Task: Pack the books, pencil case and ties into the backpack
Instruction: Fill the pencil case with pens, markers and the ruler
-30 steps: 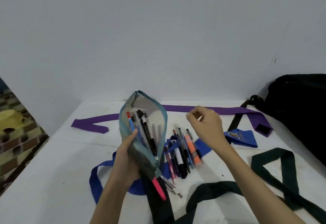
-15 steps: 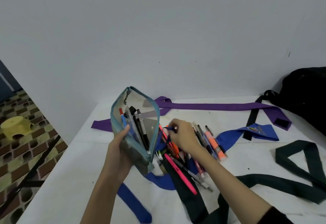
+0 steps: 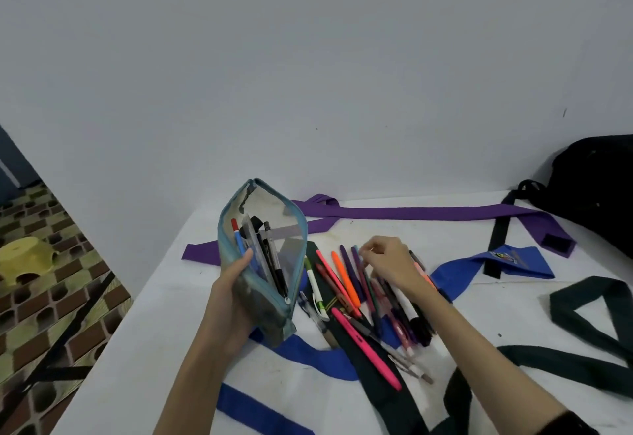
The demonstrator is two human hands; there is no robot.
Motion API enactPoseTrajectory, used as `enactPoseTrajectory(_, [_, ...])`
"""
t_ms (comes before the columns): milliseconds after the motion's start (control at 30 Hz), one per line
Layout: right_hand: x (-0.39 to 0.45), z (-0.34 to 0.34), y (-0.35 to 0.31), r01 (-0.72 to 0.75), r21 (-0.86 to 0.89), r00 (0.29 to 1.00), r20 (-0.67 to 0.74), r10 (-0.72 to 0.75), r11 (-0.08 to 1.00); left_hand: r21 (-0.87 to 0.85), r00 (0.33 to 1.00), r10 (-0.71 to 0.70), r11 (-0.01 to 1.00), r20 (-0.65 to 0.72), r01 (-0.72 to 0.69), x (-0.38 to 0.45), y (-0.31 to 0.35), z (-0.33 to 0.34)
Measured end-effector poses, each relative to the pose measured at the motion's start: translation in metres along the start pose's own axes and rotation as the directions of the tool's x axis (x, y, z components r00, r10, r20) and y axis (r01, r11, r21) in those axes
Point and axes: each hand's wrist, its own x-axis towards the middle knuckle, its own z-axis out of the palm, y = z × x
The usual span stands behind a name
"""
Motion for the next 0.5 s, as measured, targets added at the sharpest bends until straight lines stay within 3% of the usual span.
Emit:
enactPoseTrajectory(100, [-0.004, -0.02, 0.027, -0.062, -0.395, 0.998, -0.026, 0.056, 0.916, -0.024, 0.998, -0.039, 0.999, 0.049, 0.04, 0.01, -0.014, 0.012])
enactPoseTrajectory(167, [-0.012, -0.023, 0.032, -0.078, -0.517, 0.996, -0.002, 0.09, 0.853, -0.028, 0.996, -0.069, 0.997, 0.052, 0.071, 0.016, -0.023, 0.019])
enactPoseTrajectory(333, [-0.013, -0.012, 0.032, -0.048, -0.648, 0.998, 0.007, 0.07, 0.76, -0.021, 0.991, -0.121, 0.992, 0.061, 0.123, 0.03, -0.035, 0.02])
enactPoseTrajectory(500, [-0.009, -0.009, 0.029, -0.064, -0.62, 0.992, 0.047, 0.118, 0.782, -0.025, 0.992, -0.129, 0.991, -0.002, 0.129, 0.038, -0.037, 0.015])
